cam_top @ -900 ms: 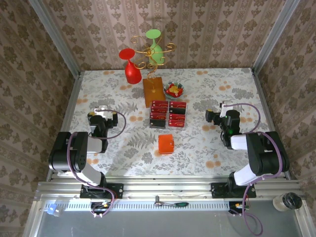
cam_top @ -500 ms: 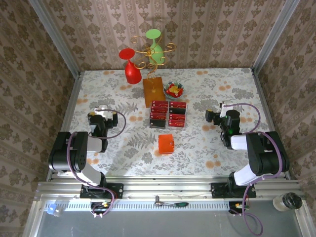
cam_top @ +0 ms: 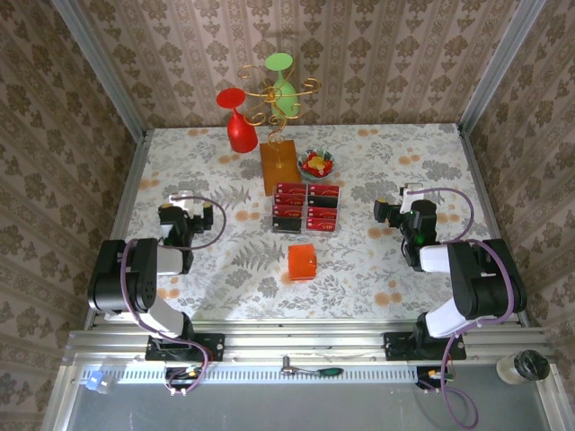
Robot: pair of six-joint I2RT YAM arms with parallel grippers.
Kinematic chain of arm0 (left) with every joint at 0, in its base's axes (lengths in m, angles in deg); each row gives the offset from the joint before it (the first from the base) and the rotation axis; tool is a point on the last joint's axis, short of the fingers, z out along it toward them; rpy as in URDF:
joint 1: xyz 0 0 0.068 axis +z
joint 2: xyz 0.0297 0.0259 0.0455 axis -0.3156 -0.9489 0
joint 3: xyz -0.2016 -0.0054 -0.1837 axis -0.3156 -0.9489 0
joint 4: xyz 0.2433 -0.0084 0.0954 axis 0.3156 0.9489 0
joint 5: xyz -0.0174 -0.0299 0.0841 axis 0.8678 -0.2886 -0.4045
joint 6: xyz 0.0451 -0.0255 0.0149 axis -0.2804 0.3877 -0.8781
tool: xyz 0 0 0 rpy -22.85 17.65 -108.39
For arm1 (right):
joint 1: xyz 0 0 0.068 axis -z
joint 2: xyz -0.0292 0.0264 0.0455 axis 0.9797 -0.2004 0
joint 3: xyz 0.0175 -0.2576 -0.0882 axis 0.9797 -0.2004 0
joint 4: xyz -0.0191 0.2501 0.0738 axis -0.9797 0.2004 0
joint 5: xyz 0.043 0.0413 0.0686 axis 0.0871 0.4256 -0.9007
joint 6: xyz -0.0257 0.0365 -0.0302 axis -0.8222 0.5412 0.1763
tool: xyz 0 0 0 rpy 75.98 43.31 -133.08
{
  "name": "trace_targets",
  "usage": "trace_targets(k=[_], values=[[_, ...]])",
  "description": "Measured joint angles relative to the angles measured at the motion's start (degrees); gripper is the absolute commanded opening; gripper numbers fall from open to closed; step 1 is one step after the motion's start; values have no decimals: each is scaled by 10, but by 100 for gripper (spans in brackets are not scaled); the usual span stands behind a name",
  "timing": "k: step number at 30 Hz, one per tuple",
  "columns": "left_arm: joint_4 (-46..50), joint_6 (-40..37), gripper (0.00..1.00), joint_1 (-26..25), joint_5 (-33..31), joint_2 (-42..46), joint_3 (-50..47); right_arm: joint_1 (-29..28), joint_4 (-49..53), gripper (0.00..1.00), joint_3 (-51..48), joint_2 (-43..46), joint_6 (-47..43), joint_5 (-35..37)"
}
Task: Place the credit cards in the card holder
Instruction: Move the storage box to the center of the table.
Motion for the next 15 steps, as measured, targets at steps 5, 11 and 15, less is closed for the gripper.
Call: trace_targets(k=[5, 11, 15], values=[[1, 0, 100, 0, 0, 0, 0, 0, 4, 100, 1, 0, 0, 0], [18, 0, 100, -1, -7, 26, 0, 0, 97, 100, 38, 41, 4, 19], [86, 0, 100, -2, -16, 87, 18, 0, 165, 100, 57, 120, 35, 67]])
